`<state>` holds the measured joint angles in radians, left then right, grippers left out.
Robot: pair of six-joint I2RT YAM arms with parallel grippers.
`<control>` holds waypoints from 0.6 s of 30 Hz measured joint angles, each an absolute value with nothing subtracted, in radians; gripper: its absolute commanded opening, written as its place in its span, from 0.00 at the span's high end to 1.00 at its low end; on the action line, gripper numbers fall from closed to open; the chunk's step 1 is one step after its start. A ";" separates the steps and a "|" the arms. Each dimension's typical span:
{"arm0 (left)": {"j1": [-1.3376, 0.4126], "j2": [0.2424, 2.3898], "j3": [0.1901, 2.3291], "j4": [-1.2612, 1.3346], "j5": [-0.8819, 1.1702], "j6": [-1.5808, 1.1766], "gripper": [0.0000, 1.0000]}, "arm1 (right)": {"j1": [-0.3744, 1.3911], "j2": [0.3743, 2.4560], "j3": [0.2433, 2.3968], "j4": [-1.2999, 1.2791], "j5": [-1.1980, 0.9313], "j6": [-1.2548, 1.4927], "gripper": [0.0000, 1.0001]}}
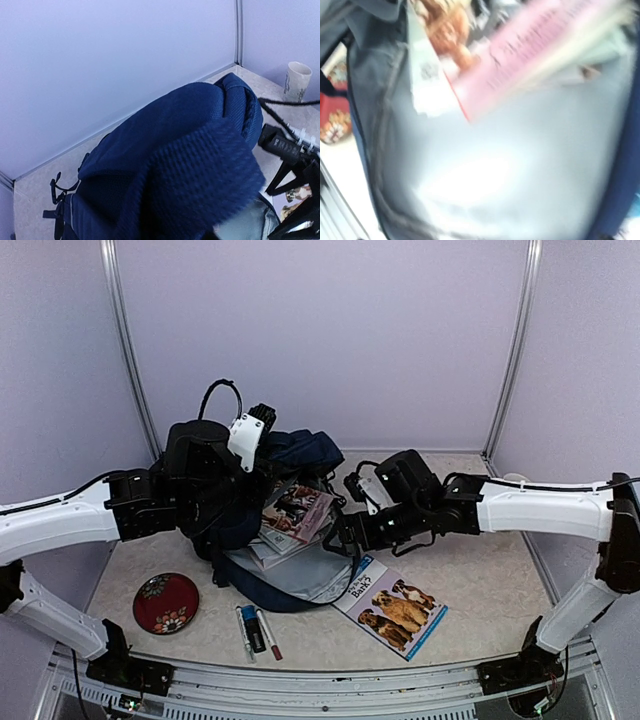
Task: Pack the student bag
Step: Place the book in the largest pocket of the bag, then place the largest pocket in the student bag.
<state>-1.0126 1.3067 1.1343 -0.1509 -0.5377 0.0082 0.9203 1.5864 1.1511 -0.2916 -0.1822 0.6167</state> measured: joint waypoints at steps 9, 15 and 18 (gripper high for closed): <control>-1.258 1.282 1.142 -0.216 -0.477 0.179 0.25 | 0.635 1.477 0.928 -0.465 -0.196 0.472 0.03; -1.424 1.460 1.250 -0.306 -0.243 0.203 0.31 | 0.511 1.549 0.812 -0.489 -0.266 0.377 0.08; -1.439 1.594 1.226 -0.320 -0.166 0.183 0.39 | 0.510 1.565 0.815 -0.451 -0.340 0.344 0.09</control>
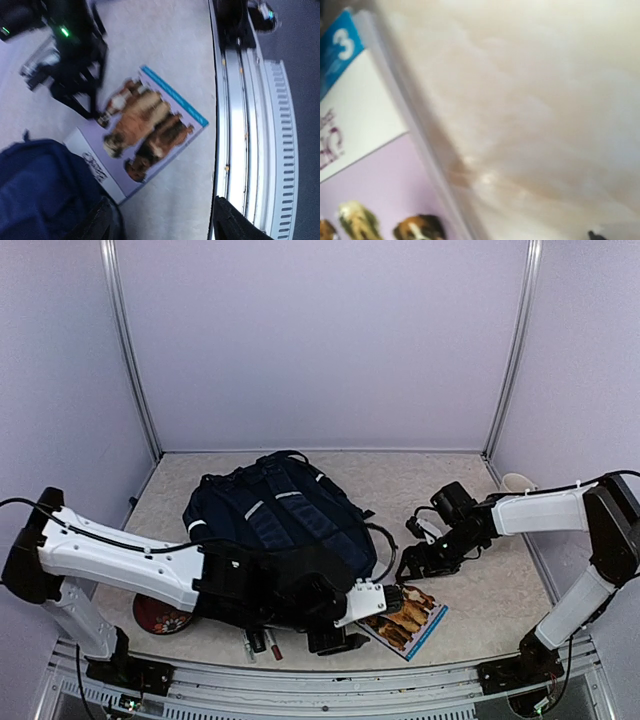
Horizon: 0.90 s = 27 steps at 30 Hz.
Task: Pack the student bag
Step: Place the largest pocket in the student bag, then pick up the book from the center of the board.
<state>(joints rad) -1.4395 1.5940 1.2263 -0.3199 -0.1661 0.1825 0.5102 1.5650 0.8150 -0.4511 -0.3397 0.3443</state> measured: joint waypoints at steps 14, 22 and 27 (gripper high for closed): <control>-1.455 2.103 1.423 -0.417 -0.409 0.176 0.40 | 0.509 1.605 0.774 -0.326 -0.588 0.277 0.21; -1.459 2.140 1.469 -0.434 -0.489 0.186 0.41 | 0.505 1.602 0.720 -0.268 -0.696 0.282 0.42; -1.460 2.140 1.469 -0.441 -0.493 0.188 0.41 | 0.504 1.579 0.647 -0.218 -0.809 0.323 0.57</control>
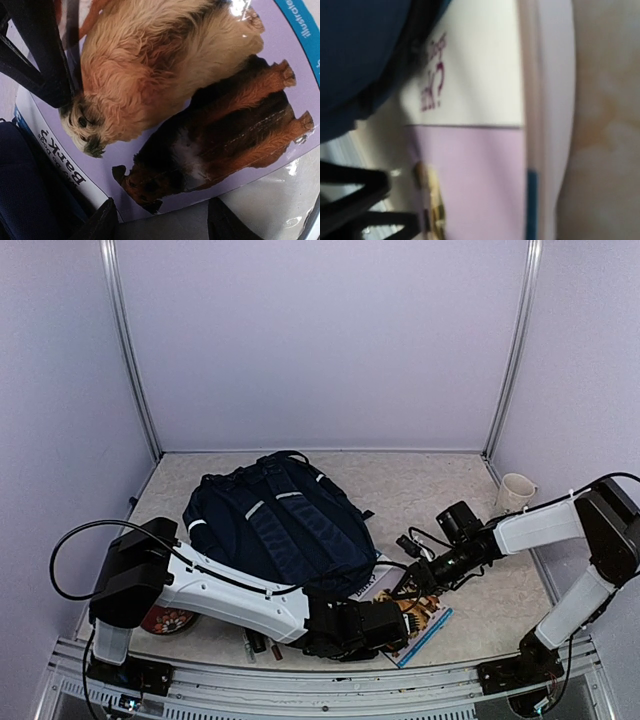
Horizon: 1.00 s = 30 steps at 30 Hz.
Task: Pack the student bag
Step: Pick up the book from the center of the board, then pick up the largest pocket of the bag at the center of the board.
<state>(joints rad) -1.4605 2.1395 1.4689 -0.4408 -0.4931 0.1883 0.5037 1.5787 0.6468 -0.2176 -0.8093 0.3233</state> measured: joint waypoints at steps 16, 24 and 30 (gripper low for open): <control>-1.444 1.981 1.344 -0.427 -0.407 0.210 0.22 | 0.493 1.338 0.681 -0.384 -0.709 0.423 1.00; -1.451 1.691 1.380 -0.398 -0.397 0.180 0.01 | 0.403 1.089 0.796 -0.556 -0.395 0.434 1.00; -1.364 1.804 1.452 -0.562 -0.557 0.119 0.01 | 0.396 0.984 0.809 -0.554 -0.391 0.439 1.00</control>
<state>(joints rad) -1.3640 1.8038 1.4521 -0.5621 -0.5571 0.1192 0.3958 0.9844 0.8089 -0.5545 -0.3908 0.4393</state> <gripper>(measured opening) 0.987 0.040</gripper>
